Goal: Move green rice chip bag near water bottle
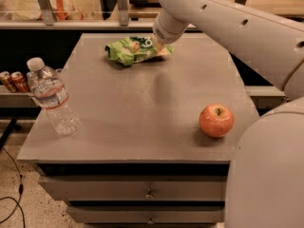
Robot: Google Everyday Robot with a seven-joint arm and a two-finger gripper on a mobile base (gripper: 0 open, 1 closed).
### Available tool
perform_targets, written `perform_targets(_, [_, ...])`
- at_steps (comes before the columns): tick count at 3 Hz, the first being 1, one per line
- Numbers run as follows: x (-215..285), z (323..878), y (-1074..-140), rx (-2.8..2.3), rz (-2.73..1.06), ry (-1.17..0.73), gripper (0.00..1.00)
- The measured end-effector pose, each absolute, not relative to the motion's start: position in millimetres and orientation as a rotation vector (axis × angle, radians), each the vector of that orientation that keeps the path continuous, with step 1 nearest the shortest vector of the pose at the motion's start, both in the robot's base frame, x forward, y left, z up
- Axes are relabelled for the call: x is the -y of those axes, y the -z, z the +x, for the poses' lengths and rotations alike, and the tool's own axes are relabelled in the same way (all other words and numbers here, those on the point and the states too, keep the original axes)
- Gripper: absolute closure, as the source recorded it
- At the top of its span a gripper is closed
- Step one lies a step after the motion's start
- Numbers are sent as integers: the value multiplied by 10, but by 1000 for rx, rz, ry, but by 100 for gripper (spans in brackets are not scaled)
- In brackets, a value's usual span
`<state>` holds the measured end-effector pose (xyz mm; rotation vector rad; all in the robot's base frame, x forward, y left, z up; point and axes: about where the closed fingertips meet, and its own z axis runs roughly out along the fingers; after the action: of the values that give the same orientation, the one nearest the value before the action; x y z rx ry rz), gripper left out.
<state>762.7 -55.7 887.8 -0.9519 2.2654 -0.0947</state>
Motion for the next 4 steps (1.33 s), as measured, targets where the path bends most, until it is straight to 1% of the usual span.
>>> perform_targets(3, [482, 7687, -9146, -2141, -1047, -8, 12])
perform_targets(4, [402, 7756, -9119, -2117, -1132, -36, 0])
